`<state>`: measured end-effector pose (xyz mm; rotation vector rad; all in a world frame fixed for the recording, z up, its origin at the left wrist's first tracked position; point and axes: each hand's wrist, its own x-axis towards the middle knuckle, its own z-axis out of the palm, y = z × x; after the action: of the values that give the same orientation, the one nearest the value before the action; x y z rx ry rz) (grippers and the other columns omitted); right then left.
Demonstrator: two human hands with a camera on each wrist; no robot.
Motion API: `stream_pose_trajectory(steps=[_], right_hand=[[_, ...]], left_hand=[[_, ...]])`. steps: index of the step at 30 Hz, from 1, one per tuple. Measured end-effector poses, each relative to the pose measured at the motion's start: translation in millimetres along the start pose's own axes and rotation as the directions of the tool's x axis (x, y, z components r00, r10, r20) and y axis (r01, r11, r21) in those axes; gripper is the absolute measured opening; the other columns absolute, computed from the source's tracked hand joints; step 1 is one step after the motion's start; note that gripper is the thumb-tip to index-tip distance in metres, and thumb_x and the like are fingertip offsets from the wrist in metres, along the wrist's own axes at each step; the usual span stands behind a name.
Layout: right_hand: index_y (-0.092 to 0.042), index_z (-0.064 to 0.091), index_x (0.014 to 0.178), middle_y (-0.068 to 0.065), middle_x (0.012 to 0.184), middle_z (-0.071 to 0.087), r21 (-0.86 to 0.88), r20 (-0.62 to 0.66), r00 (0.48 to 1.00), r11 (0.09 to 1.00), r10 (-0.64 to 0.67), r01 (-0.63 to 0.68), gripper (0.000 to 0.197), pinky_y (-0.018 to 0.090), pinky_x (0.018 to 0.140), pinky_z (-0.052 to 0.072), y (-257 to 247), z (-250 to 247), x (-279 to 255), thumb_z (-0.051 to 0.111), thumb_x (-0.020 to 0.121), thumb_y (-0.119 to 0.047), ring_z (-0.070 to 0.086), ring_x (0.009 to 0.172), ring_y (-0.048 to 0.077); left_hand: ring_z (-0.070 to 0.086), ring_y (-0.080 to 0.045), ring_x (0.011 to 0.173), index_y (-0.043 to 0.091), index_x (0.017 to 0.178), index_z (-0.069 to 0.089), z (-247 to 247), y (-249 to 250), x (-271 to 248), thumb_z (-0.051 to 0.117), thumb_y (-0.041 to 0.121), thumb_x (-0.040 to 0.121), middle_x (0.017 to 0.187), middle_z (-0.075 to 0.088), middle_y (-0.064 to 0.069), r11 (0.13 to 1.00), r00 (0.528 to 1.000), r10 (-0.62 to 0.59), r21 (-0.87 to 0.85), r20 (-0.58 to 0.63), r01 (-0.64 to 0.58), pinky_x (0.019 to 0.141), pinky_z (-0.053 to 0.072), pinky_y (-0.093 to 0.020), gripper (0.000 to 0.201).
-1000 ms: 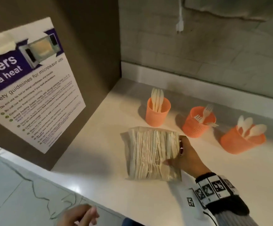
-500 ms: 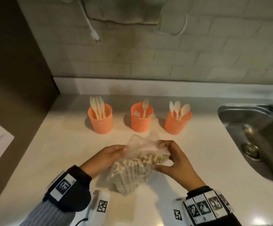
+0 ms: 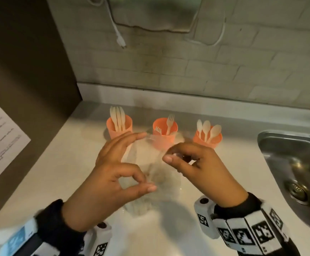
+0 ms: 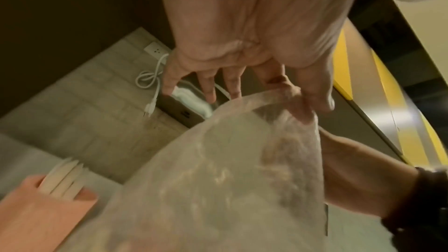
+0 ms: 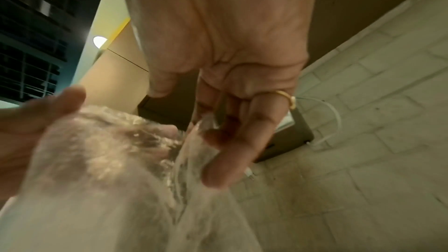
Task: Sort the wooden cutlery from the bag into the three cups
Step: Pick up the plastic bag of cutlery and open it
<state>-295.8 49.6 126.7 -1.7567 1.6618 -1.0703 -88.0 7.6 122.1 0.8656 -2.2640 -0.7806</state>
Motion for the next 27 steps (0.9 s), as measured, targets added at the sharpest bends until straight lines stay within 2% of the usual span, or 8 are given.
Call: stream_pose_trajectory(steps=[3, 7, 9, 12, 16, 20, 24, 27], right_hand=[[-0.014, 0.052, 0.048, 0.002, 0.056, 0.054, -0.260, 0.006, 0.996, 0.962, 0.084, -0.079, 0.051, 0.025, 0.055, 0.039, 8, 6, -2, 0.064, 0.069, -0.059, 0.048, 0.053, 0.014], [-0.023, 0.038, 0.047, -0.006, 0.052, 0.043, -0.420, 0.095, 0.975, 0.896, 0.201, -0.144, 0.042, 0.016, 0.049, 0.025, 18, 9, -8, 0.071, 0.073, -0.023, 0.037, 0.047, 0.008], [-0.022, 0.038, 0.056, -0.007, 0.051, 0.040, -0.339, 0.081, 0.973, 0.924, 0.217, -0.178, 0.035, 0.019, 0.048, 0.027, 24, 7, -11, 0.067, 0.068, -0.007, 0.034, 0.047, 0.008], [-0.020, 0.047, 0.079, -0.003, 0.061, 0.055, -0.337, 0.112, 0.943, 0.905, 0.313, -0.261, 0.022, 0.021, 0.049, 0.035, 31, 10, -18, 0.064, 0.070, -0.009, 0.047, 0.052, 0.009], [-0.003, 0.060, 0.075, 0.017, 0.068, 0.066, -0.031, 0.084, 0.901, 0.905, 0.426, -0.425, 0.011, 0.038, 0.063, 0.058, 43, 19, -19, 0.055, 0.085, -0.005, 0.068, 0.054, 0.018], [0.006, 0.065, 0.091, 0.020, 0.084, 0.070, 0.727, 0.241, 0.833, 0.476, 0.498, -0.494, 0.015, 0.025, 0.072, 0.060, 47, 15, -9, 0.050, 0.088, 0.003, 0.071, 0.072, 0.019], [0.004, 0.065, 0.079, 0.015, 0.073, 0.069, 0.903, 0.373, 0.823, 0.036, 0.428, -0.427, 0.028, 0.035, 0.079, 0.055, 38, 9, 3, 0.040, 0.092, -0.001, 0.071, 0.070, 0.020], [-0.005, 0.054, 0.073, 0.003, 0.052, 0.050, 0.897, 0.417, 0.828, -0.022, 0.375, -0.441, 0.029, 0.027, 0.065, 0.057, 33, 10, 9, 0.034, 0.094, -0.004, 0.055, 0.048, 0.011]], left_hand=[[0.029, -0.001, 0.132, 0.029, 0.050, 0.066, 14, -4, -15, 0.053, 0.066, 0.069, 0.136, 0.034, 0.032, 0.978, 0.989, -0.143, -0.148, 0.027, 0.145, 0.102, 0.026, -0.024, 0.044], [0.049, 0.004, 0.105, 0.030, 0.049, 0.066, 28, -22, -22, 0.049, 0.063, 0.069, 0.126, 0.043, 0.031, 0.958, 0.956, -0.284, 0.020, -0.066, 0.286, 0.089, 0.037, -0.015, 0.043], [0.057, 0.001, 0.086, 0.032, 0.077, 0.072, 29, -29, -24, 0.060, 0.051, 0.071, 0.128, 0.046, 0.019, 0.925, 0.944, -0.314, 0.194, -0.098, 0.328, 0.078, 0.040, -0.016, 0.023], [0.058, -0.012, 0.073, 0.026, 0.123, 0.052, 33, -37, -27, 0.064, 0.029, 0.077, 0.116, 0.051, 0.004, 0.832, 0.910, -0.408, 0.381, -0.073, 0.403, 0.072, 0.041, -0.021, 0.048], [0.061, -0.002, 0.081, 0.032, 0.128, 0.046, 35, -43, -24, 0.058, 0.002, 0.077, 0.094, 0.064, 0.011, 0.868, 0.870, -0.492, -0.097, -0.026, 0.488, 0.073, 0.044, -0.012, 0.060], [0.067, -0.012, 0.097, 0.017, 0.101, 0.067, 22, -49, -20, 0.058, -0.014, 0.071, 0.096, 0.075, 0.000, 0.538, 0.824, -0.567, -0.762, -0.011, 0.361, 0.077, 0.052, -0.013, 0.044], [0.070, -0.015, 0.072, 0.013, 0.067, 0.071, 23, -56, -21, 0.079, -0.003, 0.032, 0.069, 0.071, -0.006, 0.031, 0.795, -0.587, -0.977, 0.153, 0.210, 0.066, 0.057, -0.024, 0.039], [0.057, -0.009, 0.053, 0.015, 0.052, 0.047, 32, -56, -19, 0.074, -0.015, 0.022, 0.052, 0.051, 0.000, -0.256, 0.818, -0.545, -0.966, 0.185, 0.048, 0.064, 0.057, -0.028, 0.050]])
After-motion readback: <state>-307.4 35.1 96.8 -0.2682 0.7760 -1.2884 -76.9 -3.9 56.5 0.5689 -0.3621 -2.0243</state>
